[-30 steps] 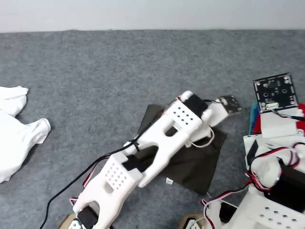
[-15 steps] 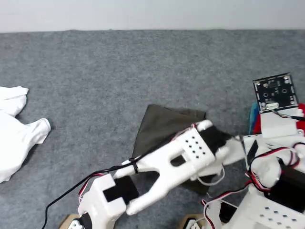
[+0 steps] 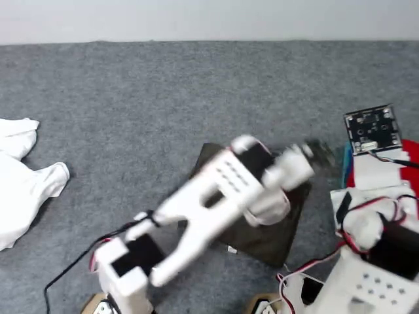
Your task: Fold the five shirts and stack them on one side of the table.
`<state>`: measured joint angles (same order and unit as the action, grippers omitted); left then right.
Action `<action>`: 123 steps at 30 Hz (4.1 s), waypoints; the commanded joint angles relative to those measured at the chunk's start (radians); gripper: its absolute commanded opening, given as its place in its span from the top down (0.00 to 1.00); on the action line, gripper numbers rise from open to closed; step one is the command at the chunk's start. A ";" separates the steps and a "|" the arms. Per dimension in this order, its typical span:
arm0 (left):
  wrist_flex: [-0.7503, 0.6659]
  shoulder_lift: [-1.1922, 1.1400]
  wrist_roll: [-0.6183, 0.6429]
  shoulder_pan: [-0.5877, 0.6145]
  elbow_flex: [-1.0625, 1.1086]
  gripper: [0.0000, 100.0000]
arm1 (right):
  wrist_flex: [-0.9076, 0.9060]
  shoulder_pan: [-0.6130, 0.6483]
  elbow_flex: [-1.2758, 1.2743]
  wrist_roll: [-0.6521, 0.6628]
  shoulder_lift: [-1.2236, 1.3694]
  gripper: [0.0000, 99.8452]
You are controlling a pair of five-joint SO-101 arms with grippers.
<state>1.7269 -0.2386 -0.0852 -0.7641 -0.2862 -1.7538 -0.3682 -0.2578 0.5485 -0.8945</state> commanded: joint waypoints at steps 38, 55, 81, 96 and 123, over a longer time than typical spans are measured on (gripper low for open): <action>0.026 0.365 -0.158 0.990 0.093 0.99 | 0.595 0.328 -0.026 -0.327 1.024 0.77; 0.026 0.365 -0.158 0.990 0.094 0.99 | 0.559 0.337 0.049 -0.296 1.098 0.99; 0.025 0.373 -0.160 1.062 0.166 0.99 | 0.556 0.433 0.367 -0.180 1.017 0.99; 0.025 0.374 -0.161 1.073 0.165 0.99 | 0.369 0.364 0.608 -0.172 1.213 0.78; 0.026 0.568 -0.158 1.077 0.170 0.99 | 0.524 0.874 0.790 -0.175 1.601 0.99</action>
<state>1.7346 0.2862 -0.2294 0.3115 -0.1143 -1.2919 0.4695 0.4849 0.3644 0.7135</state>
